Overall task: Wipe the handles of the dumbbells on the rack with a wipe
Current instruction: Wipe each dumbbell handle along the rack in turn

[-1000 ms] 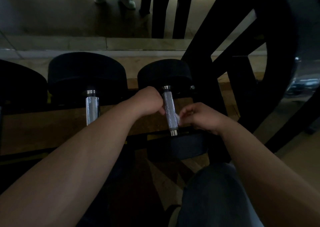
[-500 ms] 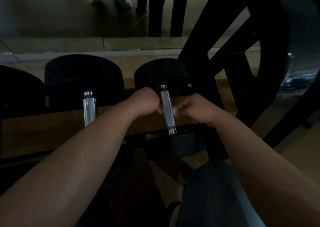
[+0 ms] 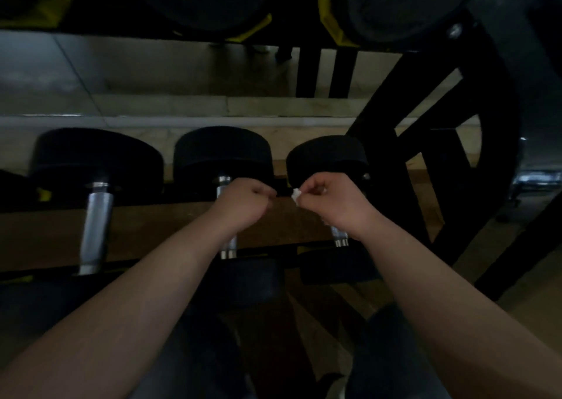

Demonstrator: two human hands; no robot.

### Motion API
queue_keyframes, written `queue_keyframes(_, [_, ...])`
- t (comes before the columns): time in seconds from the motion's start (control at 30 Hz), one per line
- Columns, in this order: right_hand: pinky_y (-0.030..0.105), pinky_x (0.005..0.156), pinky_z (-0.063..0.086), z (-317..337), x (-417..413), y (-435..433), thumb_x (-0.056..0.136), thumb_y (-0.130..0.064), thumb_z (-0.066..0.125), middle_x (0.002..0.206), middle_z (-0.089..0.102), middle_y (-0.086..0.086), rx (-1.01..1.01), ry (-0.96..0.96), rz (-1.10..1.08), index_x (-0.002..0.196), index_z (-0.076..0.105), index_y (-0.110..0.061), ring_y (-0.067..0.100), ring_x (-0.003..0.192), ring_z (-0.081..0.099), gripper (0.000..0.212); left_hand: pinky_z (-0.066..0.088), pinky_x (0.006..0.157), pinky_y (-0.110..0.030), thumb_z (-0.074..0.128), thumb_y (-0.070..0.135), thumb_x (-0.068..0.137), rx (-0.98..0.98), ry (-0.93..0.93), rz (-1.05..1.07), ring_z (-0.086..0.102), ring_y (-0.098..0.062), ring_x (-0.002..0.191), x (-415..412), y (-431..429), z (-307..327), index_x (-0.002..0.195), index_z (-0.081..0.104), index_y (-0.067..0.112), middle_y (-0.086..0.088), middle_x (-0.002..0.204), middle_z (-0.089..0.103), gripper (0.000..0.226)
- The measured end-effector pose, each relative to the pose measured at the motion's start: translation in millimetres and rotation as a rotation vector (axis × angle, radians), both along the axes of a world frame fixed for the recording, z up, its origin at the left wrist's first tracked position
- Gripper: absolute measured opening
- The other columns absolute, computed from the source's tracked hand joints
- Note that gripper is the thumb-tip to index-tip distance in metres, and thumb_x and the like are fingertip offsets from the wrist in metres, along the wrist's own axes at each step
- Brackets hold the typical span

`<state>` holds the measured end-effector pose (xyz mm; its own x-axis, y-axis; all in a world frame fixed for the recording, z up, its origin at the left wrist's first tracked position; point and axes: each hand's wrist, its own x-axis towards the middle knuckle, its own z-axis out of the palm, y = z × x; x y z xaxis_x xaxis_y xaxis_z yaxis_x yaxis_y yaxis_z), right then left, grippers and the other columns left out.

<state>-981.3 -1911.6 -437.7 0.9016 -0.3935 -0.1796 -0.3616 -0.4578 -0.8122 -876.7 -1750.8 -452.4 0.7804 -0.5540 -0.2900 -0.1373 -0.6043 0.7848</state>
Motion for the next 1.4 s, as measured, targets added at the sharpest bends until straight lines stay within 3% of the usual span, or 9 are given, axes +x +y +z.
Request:
queue_keyframes(0.23, [0.003, 0.071, 0.040, -23.3, 52.8, 73.6, 0.095, -0.026, 0.068, 0.096, 0.070, -0.010, -0.310, -0.091, 0.151, 0.106, 0.074, -0.023, 0.001, 0.088, 0.064, 0.013, 0.037, 0.064, -0.012, 0.063, 0.025, 0.089, -0.028, -0.086, 0.233, 0.058, -0.009, 0.101, 18.4, 66.0, -18.5, 0.122, 0.063, 0.025, 0.006, 0.114, 0.064, 0.033])
queue_keyframes(0.33, [0.017, 0.082, 0.047, -30.9, 72.1, 92.1, 0.098, -0.022, 0.062, 0.112, 0.074, -0.001, -0.428, -0.100, 0.212, 0.116, 0.075, -0.020, 0.012, 0.100, 0.067, 0.022, 0.047, 0.078, -0.021, 0.069, 0.034, 0.086, 0.038, -0.042, 0.222, 0.061, -0.015, 0.107, 23.3, 76.3, -28.0, 0.132, 0.057, 0.020, 0.001, 0.123, 0.064, 0.049])
queue_keyframes(0.5, [0.033, 0.087, 0.052, -29.8, 67.0, 97.4, 0.092, -0.026, 0.071, 0.105, 0.067, 0.003, -0.583, -0.062, 0.394, 0.106, 0.080, -0.022, 0.017, 0.095, 0.063, 0.017, 0.050, 0.097, -0.030, 0.069, 0.029, 0.086, 0.035, 0.008, 0.123, 0.062, -0.018, 0.114, 32.3, 86.5, -30.9, 0.129, 0.065, 0.017, -0.002, 0.125, 0.066, 0.045])
queue_keyframes(0.6, [0.027, 0.081, 0.049, -24.9, 58.7, 107.2, 0.091, -0.028, 0.072, 0.104, 0.070, -0.001, -0.600, 0.060, 0.621, 0.102, 0.081, -0.026, 0.014, 0.095, 0.064, 0.014, 0.051, 0.083, -0.025, 0.068, 0.017, 0.086, 0.021, 0.063, 0.079, 0.064, -0.016, 0.100, 36.7, 90.7, -28.5, 0.120, 0.070, 0.020, -0.003, 0.115, 0.070, 0.034])
queue_keyframes(0.73, [0.023, 0.084, 0.044, -6.2, 78.5, 103.8, 0.101, -0.030, 0.059, 0.112, 0.066, -0.004, -0.743, 0.021, 0.424, 0.118, 0.074, -0.027, 0.009, 0.098, 0.060, 0.023, 0.039, 0.052, -0.022, 0.062, 0.017, 0.092, 0.050, 0.168, -0.016, 0.056, -0.014, 0.080, 45.7, 96.3, -20.5, 0.129, 0.063, 0.024, -0.001, 0.097, 0.063, 0.038])
queue_keyframes(1.03, [0.021, 0.087, 0.052, -26.8, 51.3, 106.7, 0.089, -0.030, 0.076, 0.096, 0.076, -0.017, -0.412, 0.233, 0.631, 0.097, 0.081, -0.029, -0.006, 0.087, 0.066, 0.010, 0.025, 0.047, -0.018, 0.051, 0.018, 0.094, 0.200, 0.255, -0.026, 0.032, -0.016, 0.051, 63.6, 86.0, -18.8, 0.119, 0.066, 0.011, -0.008, 0.074, 0.050, 0.030])
queue_keyframes(1.13, [0.020, 0.078, 0.047, -31.1, 60.8, 108.1, 0.090, -0.031, 0.075, 0.095, 0.071, -0.011, -0.479, 0.061, 0.489, 0.102, 0.081, -0.027, -0.002, 0.084, 0.061, 0.014, 0.021, 0.044, -0.016, 0.052, 0.017, 0.092, 0.212, 0.278, 0.008, 0.028, -0.015, 0.046, 64.0, 83.9, -18.3, 0.108, 0.068, 0.008, -0.008, 0.072, 0.051, 0.024])
queue_keyframes(1.27, [0.030, 0.084, 0.053, -32.6, 77.1, 109.7, 0.096, -0.028, 0.066, 0.108, 0.068, 0.003, -0.543, -0.109, 0.180, 0.113, 0.077, -0.024, 0.017, 0.095, 0.064, 0.021, 0.020, 0.039, -0.018, 0.049, 0.012, 0.096, 0.092, 0.453, 0.009, 0.034, -0.007, 0.054, 63.6, 98.5, -16.9, 0.116, 0.065, 0.020, 0.000, 0.099, 0.075, 0.027])
queue_keyframes(1.4, [0.004, 0.076, 0.043, -25.6, 65.1, 102.9, 0.096, -0.028, 0.067, 0.109, 0.074, -0.007, -0.535, 0.003, 0.361, 0.112, 0.077, -0.025, -0.005, 0.083, 0.061, 0.020, 0.021, 0.042, -0.018, 0.052, 0.015, 0.098, -0.017, 0.506, 0.049, 0.034, -0.005, 0.053, 69.2, 105.0, -15.4, 0.109, 0.064, 0.028, 0.001, 0.094, 0.078, 0.021])
